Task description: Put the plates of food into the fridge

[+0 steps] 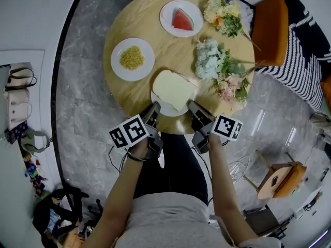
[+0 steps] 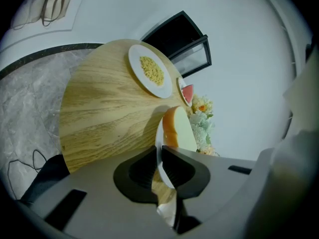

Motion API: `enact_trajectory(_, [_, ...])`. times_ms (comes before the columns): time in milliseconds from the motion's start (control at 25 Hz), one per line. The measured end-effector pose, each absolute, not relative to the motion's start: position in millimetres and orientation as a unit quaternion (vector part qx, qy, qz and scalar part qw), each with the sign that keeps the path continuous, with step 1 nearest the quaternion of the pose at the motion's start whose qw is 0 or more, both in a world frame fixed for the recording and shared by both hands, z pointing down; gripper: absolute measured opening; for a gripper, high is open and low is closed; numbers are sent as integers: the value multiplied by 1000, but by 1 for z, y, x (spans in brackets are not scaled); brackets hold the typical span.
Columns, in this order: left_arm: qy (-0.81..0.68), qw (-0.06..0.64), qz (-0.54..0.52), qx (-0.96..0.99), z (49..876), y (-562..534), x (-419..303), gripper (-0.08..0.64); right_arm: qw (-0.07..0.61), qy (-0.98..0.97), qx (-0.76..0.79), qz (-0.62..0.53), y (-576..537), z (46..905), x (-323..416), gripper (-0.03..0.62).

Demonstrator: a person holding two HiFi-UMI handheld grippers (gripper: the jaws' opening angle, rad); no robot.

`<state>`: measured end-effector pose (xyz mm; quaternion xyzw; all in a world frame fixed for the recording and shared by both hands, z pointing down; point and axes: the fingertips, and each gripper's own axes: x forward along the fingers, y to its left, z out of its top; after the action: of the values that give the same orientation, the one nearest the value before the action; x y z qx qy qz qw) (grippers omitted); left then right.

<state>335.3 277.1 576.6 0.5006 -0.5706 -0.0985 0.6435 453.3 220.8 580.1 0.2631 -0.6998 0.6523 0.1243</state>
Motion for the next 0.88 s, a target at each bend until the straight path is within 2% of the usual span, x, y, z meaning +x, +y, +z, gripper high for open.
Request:
enact_trajectory(480, [-587, 626, -163, 487, 520, 281, 311, 40, 127, -715, 228, 648, 215, 518, 424, 28])
enact_trajectory(880, [-628, 582, -267, 443, 469, 309, 238, 38, 129, -759, 125, 626, 222, 460, 334, 21])
